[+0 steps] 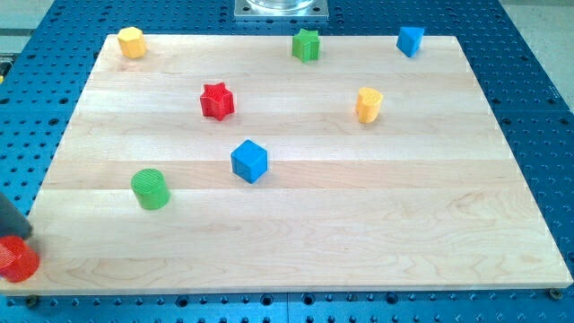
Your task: Slightly push the red star to the bottom left
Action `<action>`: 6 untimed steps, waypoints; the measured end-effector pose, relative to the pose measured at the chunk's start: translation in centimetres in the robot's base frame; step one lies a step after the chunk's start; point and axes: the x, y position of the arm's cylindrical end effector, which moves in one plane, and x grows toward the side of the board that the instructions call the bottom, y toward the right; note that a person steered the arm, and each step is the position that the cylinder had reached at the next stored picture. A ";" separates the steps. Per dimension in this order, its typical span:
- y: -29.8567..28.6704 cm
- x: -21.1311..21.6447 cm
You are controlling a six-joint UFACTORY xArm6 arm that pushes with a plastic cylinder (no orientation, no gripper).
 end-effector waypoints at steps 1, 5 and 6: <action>0.0 0.0; 2.2 1.4; 3.8 -1.2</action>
